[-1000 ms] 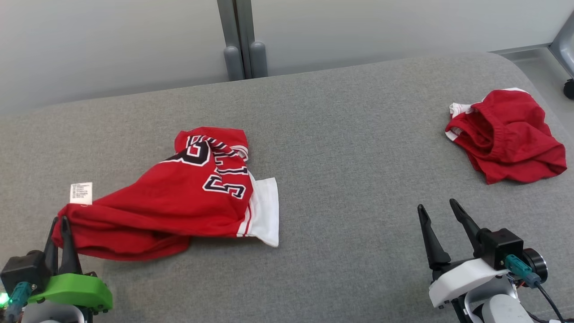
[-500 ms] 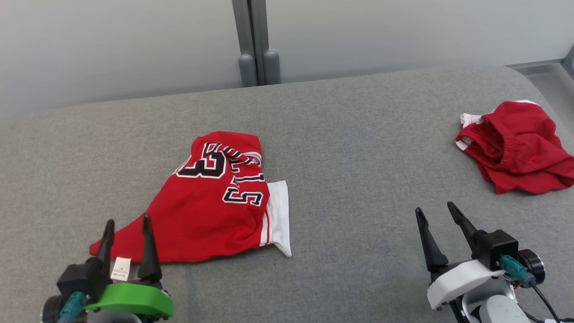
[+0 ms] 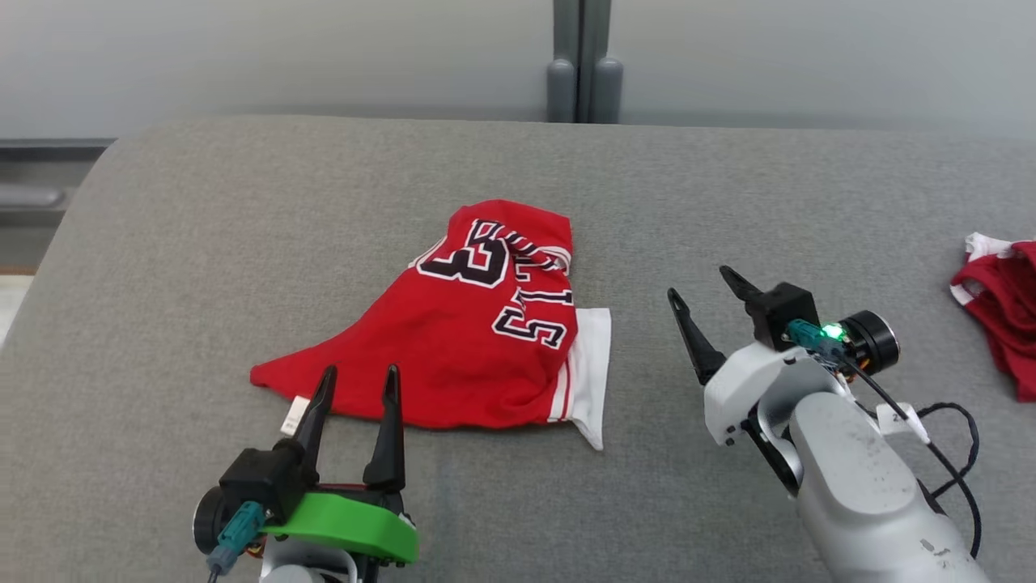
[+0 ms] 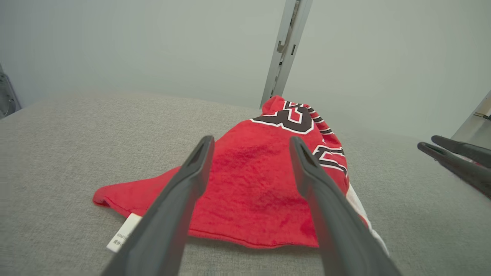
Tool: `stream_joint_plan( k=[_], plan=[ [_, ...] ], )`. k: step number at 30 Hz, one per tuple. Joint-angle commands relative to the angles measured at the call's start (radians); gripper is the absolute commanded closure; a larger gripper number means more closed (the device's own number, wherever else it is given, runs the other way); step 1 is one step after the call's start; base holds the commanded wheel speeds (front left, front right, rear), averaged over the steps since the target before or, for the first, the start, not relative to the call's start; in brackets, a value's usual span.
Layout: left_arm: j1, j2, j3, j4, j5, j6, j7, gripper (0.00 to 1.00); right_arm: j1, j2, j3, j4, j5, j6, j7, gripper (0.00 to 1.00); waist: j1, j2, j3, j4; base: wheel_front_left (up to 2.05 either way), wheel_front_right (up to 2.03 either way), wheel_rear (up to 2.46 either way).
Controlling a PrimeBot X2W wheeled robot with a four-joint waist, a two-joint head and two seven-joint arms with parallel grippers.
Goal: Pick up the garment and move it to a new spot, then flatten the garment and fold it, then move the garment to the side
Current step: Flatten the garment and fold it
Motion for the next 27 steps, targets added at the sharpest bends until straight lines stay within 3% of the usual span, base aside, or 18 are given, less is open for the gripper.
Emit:
stream_joint_plan(
  k=[1,10,18,19,21,27],
  plan=[
    [-0.021,-0.002,-0.005,-0.005,0.009,-0.003,0.0,0.0,-0.035,-0.004,0.014,0.042,0.0,-0.002,0.007,0.0,0.0,0.0,0.062,0.104,0.0,0.0,0.0],
    [-0.04,-0.009,-0.038,-0.028,-0.013,0.004,0.0,0.0,-0.183,-0.006,0.096,0.297,0.001,-0.002,0.059,0.0,0.0,0.0,0.118,0.202,0.0,0.0,0.0],
    [-0.042,-0.009,-0.054,-0.041,-0.035,0.028,0.0,0.0,-0.217,-0.005,0.155,0.406,0.062,-0.002,0.109,0.0,0.0,0.0,0.129,0.198,0.0,0.0,0.0],
    [-0.043,-0.009,-0.054,-0.041,-0.035,0.029,0.0,0.0,-0.218,-0.005,0.161,0.41,0.071,-0.002,0.109,0.54,0.0,0.0,0.129,0.194,0.0,0.0,0.0],
    [-0.047,-0.009,-0.052,-0.042,-0.032,0.031,0.0,0.0,-0.225,-0.006,0.173,0.416,0.089,-0.002,0.103,0.97,0.0,0.0,0.13,0.182,0.0,0.0,0.0],
    [-0.045,-0.008,-0.04,-0.039,-0.021,0.033,0.0,0.0,-0.259,-0.007,0.148,0.43,0.114,-0.002,0.047,1.0,0.0,0.0,0.126,0.127,0.0,0.0,0.0]
  ],
)
